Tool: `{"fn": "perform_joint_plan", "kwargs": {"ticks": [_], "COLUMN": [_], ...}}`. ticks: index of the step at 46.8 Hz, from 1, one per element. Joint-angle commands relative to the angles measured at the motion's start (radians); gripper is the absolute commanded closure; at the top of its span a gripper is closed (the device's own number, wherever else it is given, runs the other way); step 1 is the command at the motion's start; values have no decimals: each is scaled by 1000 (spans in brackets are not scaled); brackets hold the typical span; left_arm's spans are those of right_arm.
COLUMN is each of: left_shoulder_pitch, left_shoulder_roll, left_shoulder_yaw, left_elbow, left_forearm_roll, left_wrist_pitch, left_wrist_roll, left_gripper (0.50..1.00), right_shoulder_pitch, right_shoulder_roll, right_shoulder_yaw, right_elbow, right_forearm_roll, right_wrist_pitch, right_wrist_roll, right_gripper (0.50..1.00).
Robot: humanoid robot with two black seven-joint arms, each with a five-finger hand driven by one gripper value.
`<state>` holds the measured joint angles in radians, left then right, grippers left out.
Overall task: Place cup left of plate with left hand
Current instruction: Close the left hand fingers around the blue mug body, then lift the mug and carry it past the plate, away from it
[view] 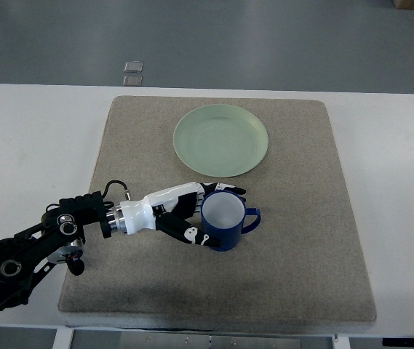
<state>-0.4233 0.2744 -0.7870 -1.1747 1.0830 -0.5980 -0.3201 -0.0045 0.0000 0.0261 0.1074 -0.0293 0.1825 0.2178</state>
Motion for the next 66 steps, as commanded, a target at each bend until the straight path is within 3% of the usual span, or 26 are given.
{"fn": "perform_joint_plan", "kwargs": {"ticks": [1,10,15,17,22,33,41,52,66], "left_shoulder_pitch": [-2,-2,-2,-2,-3,-5,-26,-66,-92], "left_shoulder_roll": [0,2,2,2,3,6,20,75,115], "left_shoulder_yaw": [0,2,0,0,0,-18,-90,-285,-368], "left_elbow": [1,1,1,1,0,-3,-5,4,102], "left_forearm_roll": [1,6,6,6,6,0,-8,-14,-15], "left_wrist_pitch": [0,9,11,17,27,35,80,84,153], "left_wrist_roll": [1,-1,-1,-1,-2,-4,-7,-7,-11], "left_gripper": [645,679,758,765,870,986,1000,1000,1000], "right_shoulder_pitch": [0,0,0,0,0,0,0,0,0], "right_shoulder_roll": [0,0,0,0,0,0,0,0,0], "right_shoulder_yaw": [0,0,0,0,0,0,0,0,0], "right_elbow": [0,0,0,0,0,0,0,0,0], "right_forearm_roll": [0,0,0,0,0,0,0,0,0], "right_wrist_pitch": [0,0,0,0,0,0,0,0,0], "right_wrist_roll": [0,0,0,0,0,0,0,0,0], "right_gripper": [568,568,568,568,568,568,568,568,568]}}
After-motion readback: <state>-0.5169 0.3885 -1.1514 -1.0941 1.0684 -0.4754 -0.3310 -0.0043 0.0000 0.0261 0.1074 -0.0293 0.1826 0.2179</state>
